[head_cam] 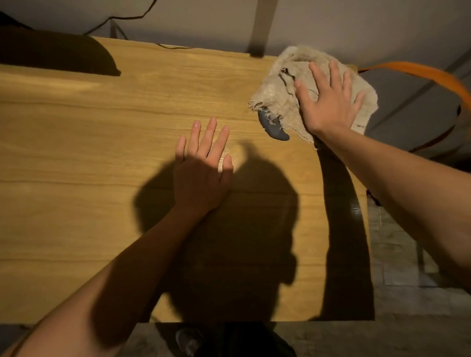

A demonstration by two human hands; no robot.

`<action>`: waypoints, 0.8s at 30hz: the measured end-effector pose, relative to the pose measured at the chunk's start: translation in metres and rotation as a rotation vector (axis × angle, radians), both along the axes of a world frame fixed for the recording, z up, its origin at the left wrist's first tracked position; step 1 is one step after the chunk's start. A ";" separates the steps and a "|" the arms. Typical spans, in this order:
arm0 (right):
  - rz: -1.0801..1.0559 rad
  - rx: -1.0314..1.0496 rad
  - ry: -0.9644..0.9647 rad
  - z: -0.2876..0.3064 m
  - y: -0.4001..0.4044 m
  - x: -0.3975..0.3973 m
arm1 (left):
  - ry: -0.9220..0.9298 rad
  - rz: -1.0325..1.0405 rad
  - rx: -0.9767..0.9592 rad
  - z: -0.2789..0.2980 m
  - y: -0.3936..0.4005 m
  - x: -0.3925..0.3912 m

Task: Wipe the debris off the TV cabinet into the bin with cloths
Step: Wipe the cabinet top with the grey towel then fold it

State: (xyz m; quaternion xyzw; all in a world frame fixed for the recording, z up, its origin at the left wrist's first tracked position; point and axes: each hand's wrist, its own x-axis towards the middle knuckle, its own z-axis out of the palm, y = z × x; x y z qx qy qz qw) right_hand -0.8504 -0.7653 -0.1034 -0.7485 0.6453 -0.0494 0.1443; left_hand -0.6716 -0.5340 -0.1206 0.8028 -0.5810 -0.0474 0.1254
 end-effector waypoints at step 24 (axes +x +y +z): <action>-0.002 -0.020 0.036 -0.004 0.296 -0.135 | 0.049 -0.114 0.130 0.012 0.116 -0.058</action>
